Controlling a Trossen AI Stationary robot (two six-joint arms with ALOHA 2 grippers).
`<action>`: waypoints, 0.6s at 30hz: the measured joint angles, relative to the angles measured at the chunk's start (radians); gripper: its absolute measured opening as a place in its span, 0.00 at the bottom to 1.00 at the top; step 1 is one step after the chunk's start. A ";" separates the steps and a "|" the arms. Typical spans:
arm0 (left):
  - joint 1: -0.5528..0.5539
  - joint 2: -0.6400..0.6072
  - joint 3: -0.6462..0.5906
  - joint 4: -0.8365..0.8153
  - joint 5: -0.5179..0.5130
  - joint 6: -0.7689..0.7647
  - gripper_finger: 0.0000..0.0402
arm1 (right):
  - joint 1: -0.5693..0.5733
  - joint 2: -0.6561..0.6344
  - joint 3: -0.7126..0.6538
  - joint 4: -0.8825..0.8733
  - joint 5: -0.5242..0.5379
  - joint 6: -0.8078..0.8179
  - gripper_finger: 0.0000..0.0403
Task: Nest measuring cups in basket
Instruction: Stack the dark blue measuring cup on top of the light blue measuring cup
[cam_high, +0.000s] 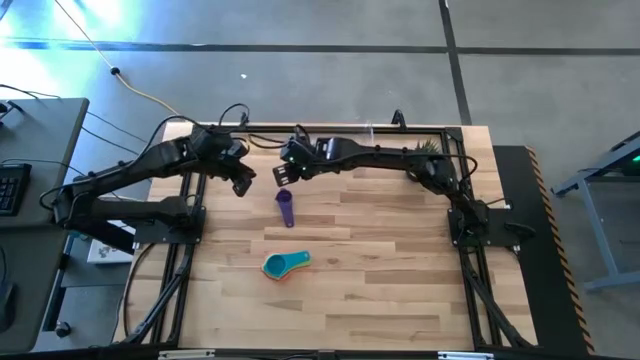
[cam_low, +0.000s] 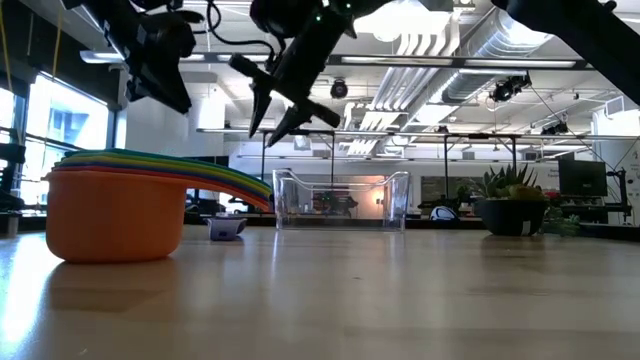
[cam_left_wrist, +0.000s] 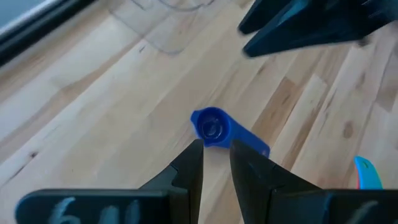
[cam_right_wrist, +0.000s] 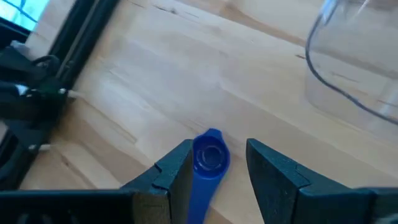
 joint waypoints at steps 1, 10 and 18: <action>0.000 -0.009 0.000 0.001 0.000 0.000 0.18 | 0.000 0.000 -0.018 0.018 0.001 0.002 0.35; 0.000 -0.030 0.000 -0.016 -0.001 -0.007 0.18 | 0.007 -0.002 -0.262 0.279 0.008 0.044 0.35; 0.000 -0.030 0.000 -0.058 -0.007 -0.007 0.18 | 0.029 -0.001 -0.421 0.543 0.004 -0.042 0.35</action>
